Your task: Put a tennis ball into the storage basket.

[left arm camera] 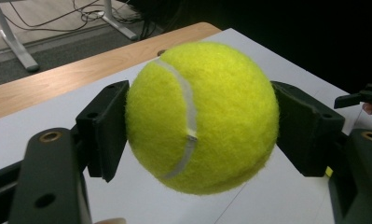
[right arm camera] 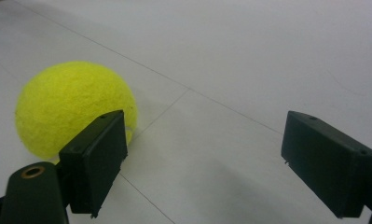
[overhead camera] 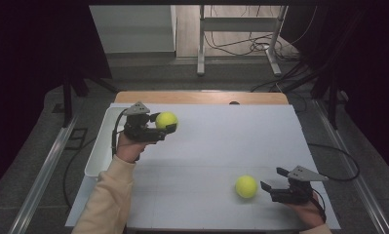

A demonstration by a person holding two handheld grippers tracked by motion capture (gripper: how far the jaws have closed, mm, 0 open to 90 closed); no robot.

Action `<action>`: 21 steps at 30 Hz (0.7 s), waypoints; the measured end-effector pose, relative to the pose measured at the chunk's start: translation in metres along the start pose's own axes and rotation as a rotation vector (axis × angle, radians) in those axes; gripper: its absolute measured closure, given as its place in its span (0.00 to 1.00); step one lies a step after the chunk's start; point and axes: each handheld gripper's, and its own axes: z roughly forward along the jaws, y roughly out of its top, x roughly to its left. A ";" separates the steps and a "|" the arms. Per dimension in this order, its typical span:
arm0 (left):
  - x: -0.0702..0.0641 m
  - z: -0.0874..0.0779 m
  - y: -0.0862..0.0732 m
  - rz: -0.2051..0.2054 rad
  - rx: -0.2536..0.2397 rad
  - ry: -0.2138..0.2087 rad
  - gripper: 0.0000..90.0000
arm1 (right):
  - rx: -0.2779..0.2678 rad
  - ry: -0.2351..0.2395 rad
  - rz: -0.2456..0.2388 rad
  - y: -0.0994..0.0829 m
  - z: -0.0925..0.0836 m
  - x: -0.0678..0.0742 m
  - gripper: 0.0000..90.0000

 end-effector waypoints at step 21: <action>0.016 -0.017 0.000 -0.031 -0.030 0.061 0.29 | 0.002 0.000 -0.001 0.000 0.000 0.000 0.17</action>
